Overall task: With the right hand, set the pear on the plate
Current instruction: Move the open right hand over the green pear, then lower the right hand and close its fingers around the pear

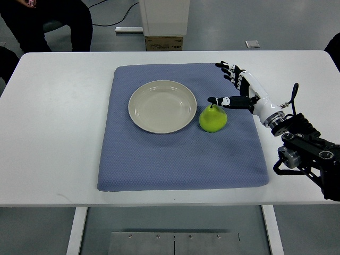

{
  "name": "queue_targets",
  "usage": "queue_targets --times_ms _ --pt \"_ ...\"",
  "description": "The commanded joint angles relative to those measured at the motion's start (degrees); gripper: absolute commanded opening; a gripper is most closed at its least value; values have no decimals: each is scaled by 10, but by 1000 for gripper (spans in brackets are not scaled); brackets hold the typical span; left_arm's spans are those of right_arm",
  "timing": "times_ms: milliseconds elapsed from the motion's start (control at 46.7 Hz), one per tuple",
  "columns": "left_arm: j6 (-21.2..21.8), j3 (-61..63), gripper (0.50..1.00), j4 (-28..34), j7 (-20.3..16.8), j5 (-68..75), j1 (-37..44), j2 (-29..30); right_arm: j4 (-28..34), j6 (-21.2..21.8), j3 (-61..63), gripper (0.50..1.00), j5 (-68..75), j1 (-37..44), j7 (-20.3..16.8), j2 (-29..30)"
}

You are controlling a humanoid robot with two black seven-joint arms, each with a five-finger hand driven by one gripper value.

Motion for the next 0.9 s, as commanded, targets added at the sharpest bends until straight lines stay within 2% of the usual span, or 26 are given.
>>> queue_targets --times_ms 0,150,342,663,877 --pt "0 0 1000 0 0 0 0 0 0 0 1 1000 0 6 0 -6" --pt "0 0 1000 0 0 0 0 0 5 0 2 1000 0 9 0 -15" --pt "0 0 1000 0 0 0 0 0 64 -1 1 1000 0 5 0 -43" --pt "0 0 1000 0 0 0 0 0 80 -1 -2 1000 -9 -17 0 -60" --pt "0 0 1000 0 0 0 0 0 76 -3 -14 1000 -28 -42 0 -37"
